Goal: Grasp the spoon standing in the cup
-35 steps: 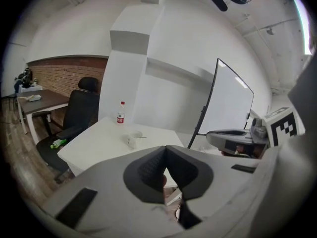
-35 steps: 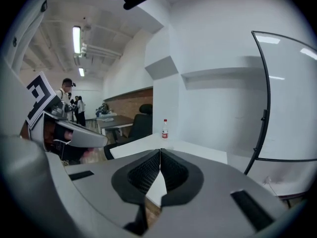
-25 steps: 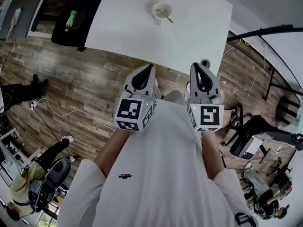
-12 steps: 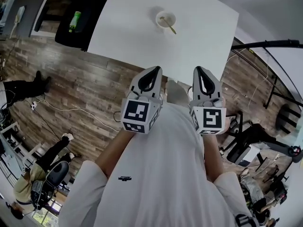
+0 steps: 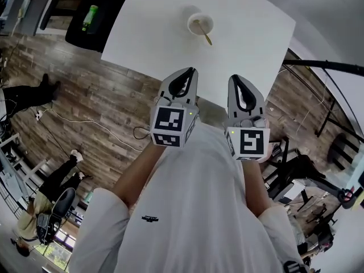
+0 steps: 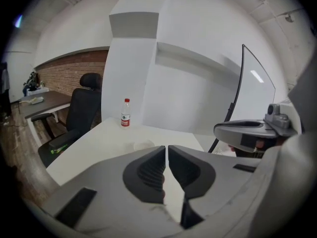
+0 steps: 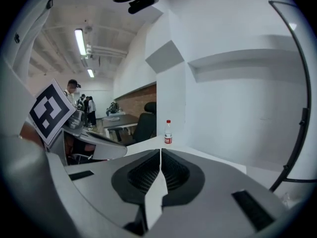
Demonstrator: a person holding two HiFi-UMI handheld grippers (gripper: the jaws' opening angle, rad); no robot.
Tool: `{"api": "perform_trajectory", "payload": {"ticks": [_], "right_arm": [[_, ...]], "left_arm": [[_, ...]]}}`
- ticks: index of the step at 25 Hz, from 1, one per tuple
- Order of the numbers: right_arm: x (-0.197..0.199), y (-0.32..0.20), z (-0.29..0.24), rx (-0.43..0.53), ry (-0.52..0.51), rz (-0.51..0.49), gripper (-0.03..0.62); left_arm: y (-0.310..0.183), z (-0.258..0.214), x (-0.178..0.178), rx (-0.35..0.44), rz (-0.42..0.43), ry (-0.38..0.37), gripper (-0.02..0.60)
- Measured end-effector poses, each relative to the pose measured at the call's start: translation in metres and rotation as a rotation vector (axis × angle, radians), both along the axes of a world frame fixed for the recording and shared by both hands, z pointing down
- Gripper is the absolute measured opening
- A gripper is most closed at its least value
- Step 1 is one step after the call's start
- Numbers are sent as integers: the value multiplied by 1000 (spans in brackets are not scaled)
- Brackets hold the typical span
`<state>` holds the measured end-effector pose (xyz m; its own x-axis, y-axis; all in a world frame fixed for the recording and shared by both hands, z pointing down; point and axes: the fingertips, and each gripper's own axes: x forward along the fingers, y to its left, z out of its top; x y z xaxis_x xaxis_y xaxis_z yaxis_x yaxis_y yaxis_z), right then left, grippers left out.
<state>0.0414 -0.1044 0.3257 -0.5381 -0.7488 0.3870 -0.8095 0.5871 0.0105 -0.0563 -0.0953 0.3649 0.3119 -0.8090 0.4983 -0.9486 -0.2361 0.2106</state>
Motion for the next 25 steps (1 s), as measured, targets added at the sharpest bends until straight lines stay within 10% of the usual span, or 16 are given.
{"api": "perform_trajectory", "payload": {"ticks": [25], "right_arm": [[18,-61,81,-89,45,-195,5]], "left_arm": [[-87,107,35,-173,-182,-5,170]]}}
